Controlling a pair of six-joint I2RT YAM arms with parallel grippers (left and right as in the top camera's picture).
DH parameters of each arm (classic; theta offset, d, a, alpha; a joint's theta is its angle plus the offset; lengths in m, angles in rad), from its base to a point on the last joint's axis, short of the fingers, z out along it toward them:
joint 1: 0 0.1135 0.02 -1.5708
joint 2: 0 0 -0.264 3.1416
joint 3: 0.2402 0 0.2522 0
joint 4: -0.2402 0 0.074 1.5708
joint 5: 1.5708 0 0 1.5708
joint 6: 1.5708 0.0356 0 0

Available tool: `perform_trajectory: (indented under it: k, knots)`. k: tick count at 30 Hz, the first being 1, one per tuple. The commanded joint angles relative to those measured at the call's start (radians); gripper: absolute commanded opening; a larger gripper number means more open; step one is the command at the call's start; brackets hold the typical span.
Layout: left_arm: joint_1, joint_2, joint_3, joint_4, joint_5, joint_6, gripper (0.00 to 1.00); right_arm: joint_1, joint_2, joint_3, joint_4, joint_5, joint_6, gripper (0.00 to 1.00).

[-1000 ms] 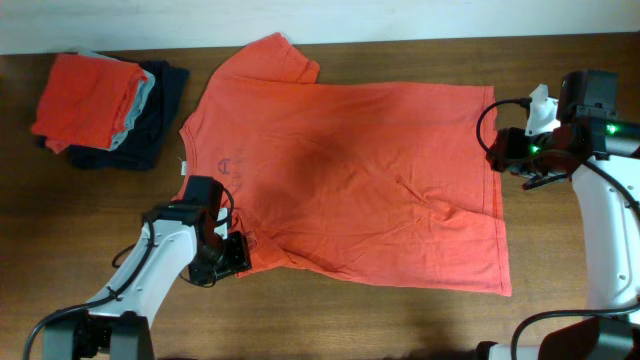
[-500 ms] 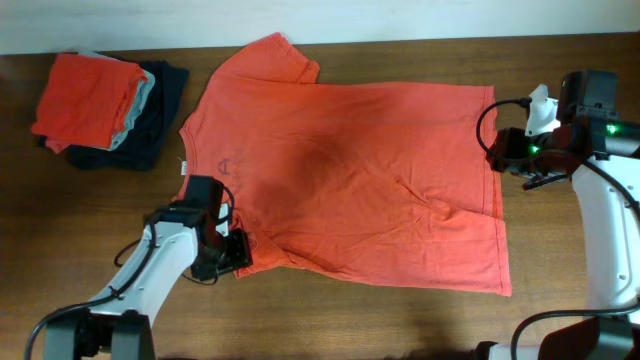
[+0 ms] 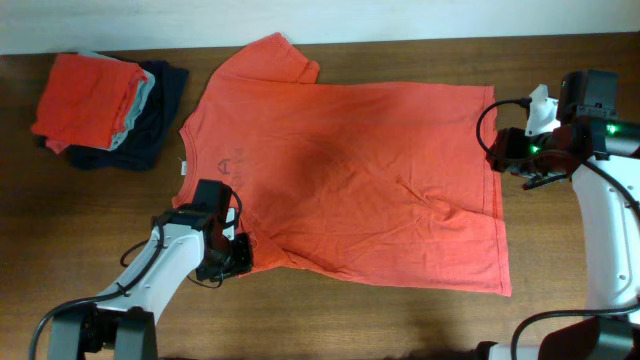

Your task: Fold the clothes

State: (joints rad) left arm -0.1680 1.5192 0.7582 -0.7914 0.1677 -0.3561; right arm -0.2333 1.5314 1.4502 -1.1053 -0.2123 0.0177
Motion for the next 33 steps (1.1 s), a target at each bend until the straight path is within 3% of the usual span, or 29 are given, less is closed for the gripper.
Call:
perform_trajectory:
  k: [1,11,33]
  knots:
    - [-0.002,0.007,-0.006,0.003,-0.007,0.006,0.27,-0.004,0.002,0.014,-0.001,-0.012,-0.007,0.56]
    - [-0.002,0.007,-0.006,0.003,-0.006,0.006,0.00,-0.004,0.002,0.014,-0.001,-0.012,-0.007,0.57]
    - [-0.002,0.008,0.257,0.044,0.077,0.006,0.00,-0.004,0.002,0.014,-0.002,-0.013,-0.007,0.56]
